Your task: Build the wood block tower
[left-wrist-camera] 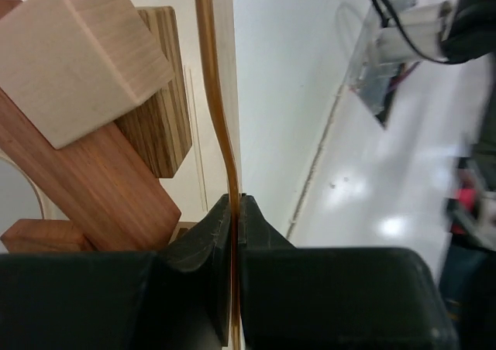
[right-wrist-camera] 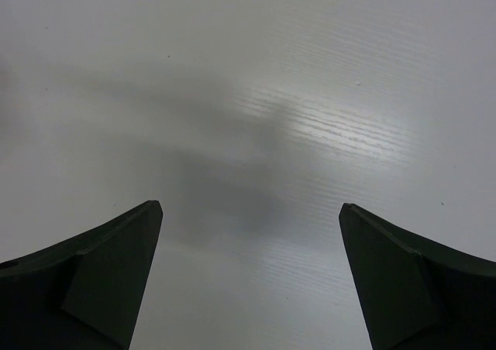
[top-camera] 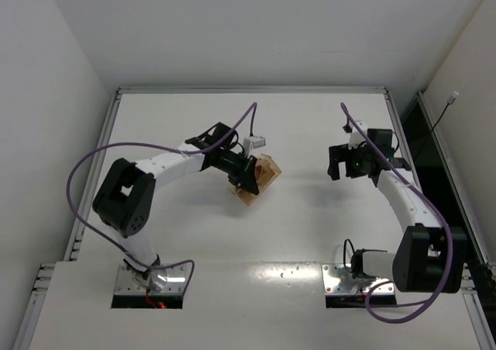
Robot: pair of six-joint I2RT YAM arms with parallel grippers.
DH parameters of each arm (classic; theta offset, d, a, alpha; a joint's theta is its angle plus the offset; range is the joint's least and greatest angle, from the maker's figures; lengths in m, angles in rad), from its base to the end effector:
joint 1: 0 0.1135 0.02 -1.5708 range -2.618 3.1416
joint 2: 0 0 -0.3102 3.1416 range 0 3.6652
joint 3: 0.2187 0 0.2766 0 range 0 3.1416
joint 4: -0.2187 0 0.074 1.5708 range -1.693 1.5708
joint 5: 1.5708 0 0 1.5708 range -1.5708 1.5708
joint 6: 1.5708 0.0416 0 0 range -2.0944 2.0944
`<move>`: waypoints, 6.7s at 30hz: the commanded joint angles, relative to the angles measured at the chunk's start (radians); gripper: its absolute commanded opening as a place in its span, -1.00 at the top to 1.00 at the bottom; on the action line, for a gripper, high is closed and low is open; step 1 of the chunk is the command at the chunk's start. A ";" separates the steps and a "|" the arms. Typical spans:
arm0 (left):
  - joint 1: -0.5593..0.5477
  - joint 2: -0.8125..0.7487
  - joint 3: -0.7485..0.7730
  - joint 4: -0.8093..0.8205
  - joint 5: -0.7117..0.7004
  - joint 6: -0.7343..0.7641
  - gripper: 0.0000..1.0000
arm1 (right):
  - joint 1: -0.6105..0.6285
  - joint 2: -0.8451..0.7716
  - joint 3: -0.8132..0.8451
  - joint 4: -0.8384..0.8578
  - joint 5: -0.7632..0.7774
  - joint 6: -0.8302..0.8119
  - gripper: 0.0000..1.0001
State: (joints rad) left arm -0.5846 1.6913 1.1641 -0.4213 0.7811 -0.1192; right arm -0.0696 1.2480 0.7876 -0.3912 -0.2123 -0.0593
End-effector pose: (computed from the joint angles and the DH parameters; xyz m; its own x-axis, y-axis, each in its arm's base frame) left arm 0.3017 -0.2348 0.2533 -0.7601 0.4017 -0.5107 0.6484 0.4164 -0.6373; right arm 0.2657 -0.0097 0.2552 -0.7450 -0.0061 -0.6670 -0.1148 0.9862 0.1192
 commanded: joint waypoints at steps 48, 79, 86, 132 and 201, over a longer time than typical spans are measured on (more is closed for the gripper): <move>0.242 0.244 0.117 -0.058 0.759 0.091 1.00 | 0.002 0.094 0.050 0.002 -0.113 0.013 -0.83; 0.324 0.424 0.289 -0.440 0.837 0.380 1.00 | 0.002 0.085 0.046 0.003 -0.116 0.013 -0.81; 0.294 0.301 0.254 -0.267 0.837 0.237 1.00 | 0.002 0.096 0.055 -0.012 -0.125 0.013 -0.78; 0.286 0.522 0.305 -0.580 0.846 0.386 1.00 | 0.002 0.096 0.030 0.015 -0.144 0.023 -0.76; 0.395 0.541 0.421 -0.611 0.846 0.316 1.00 | 0.002 0.099 0.022 0.014 -0.144 0.032 -0.69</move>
State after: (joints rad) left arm -0.2024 2.2127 1.6184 -0.9688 1.4563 0.1329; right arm -0.0696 1.3605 0.7952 -0.4046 -0.3267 -0.0399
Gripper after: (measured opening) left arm 0.009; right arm 0.849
